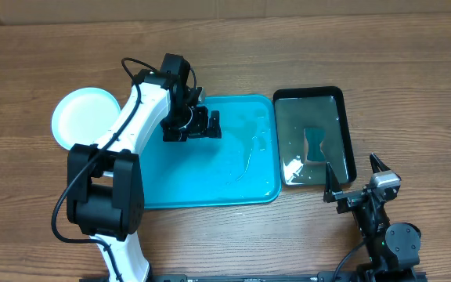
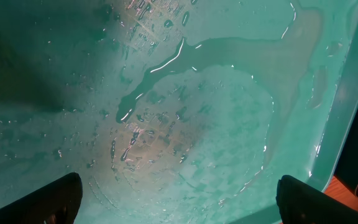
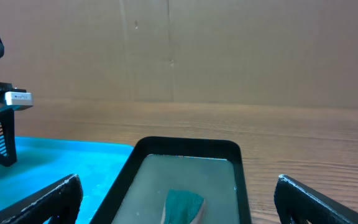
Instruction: Clean dirty plates on tray and stack at the side
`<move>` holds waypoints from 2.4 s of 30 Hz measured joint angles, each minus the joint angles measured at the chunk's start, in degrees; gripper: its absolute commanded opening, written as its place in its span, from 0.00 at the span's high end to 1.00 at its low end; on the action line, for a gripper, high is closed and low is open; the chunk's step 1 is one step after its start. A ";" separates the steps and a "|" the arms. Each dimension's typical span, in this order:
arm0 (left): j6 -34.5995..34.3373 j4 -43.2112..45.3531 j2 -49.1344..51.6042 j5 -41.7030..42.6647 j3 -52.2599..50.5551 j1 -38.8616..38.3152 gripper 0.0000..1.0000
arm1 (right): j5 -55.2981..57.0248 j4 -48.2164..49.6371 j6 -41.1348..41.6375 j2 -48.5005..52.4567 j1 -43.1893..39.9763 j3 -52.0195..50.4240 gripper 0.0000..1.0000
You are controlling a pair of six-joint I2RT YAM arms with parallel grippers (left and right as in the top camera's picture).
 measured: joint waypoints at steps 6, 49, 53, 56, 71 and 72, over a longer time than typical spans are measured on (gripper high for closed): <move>0.00 0.00 0.00 0.00 -0.02 0.00 0.00 | 0.00 -0.04 0.02 0.02 0.00 0.00 0.00; 0.00 0.11 -26.47 -2.75 -0.37 -9.66 0.00 | 0.00 0.02 0.39 0.02 0.02 0.00 0.00; 0.00 0.07 -36.20 -2.73 -0.31 -7.78 0.00 | 0.00 -0.02 0.37 0.02 0.02 0.00 0.00; 0.00 0.02 -41.07 -2.78 -0.31 -4.70 0.00 | 0.00 -0.02 0.37 0.02 0.02 0.00 0.00; 0.00 -2.62 -64.19 -3.85 -2.27 8.70 0.00 | 0.00 0.00 0.37 0.02 0.00 0.00 0.00; 0.00 -3.06 -65.96 -3.82 -3.28 8.68 0.00 | 0.00 -0.04 0.42 0.00 0.02 0.00 0.00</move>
